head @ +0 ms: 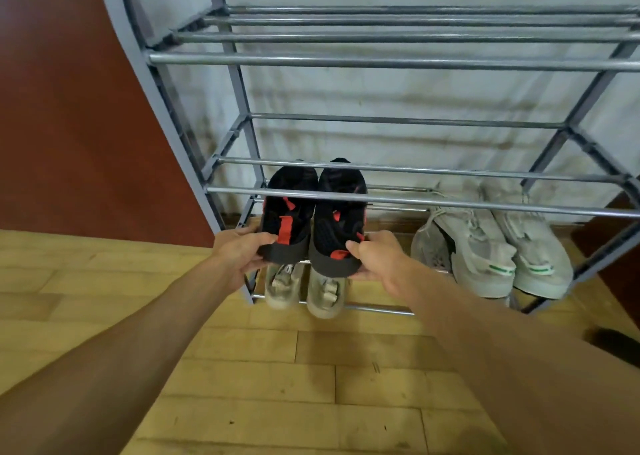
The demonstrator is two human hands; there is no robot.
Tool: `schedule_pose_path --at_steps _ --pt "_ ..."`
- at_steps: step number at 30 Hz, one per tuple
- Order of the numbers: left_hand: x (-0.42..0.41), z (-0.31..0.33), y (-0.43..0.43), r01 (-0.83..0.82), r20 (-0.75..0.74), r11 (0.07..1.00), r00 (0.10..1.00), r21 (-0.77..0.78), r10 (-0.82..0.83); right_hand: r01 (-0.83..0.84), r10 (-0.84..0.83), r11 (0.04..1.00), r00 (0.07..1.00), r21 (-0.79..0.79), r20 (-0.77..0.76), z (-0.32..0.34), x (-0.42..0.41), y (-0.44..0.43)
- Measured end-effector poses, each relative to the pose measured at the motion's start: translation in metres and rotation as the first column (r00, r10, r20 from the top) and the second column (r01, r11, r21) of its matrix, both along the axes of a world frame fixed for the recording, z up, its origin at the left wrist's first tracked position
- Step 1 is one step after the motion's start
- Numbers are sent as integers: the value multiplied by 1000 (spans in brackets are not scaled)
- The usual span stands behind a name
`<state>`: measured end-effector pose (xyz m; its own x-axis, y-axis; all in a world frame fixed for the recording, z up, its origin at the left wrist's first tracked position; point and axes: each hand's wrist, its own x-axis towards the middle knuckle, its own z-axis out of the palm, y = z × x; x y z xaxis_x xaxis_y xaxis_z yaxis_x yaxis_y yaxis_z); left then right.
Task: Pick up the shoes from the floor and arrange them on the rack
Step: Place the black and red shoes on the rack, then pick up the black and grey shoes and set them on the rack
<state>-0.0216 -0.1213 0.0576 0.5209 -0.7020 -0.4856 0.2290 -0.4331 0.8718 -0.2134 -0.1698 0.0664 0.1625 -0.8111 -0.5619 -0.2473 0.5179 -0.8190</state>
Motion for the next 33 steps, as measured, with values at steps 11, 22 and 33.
schedule_pose_path --at_steps 11,22,33 --pt "9 -8 15 175 76 980 980 91 -182 -29 30 1000 996 11 -81 -11 18 -2" --pt "40 29 158 229 173 967 954 115 -247 -680 443 712 629 -176 -639 54 49 105" --pt "64 16 365 187 184 940 952 287 -246 -971 791 238 190 7 -582 43 126 286"
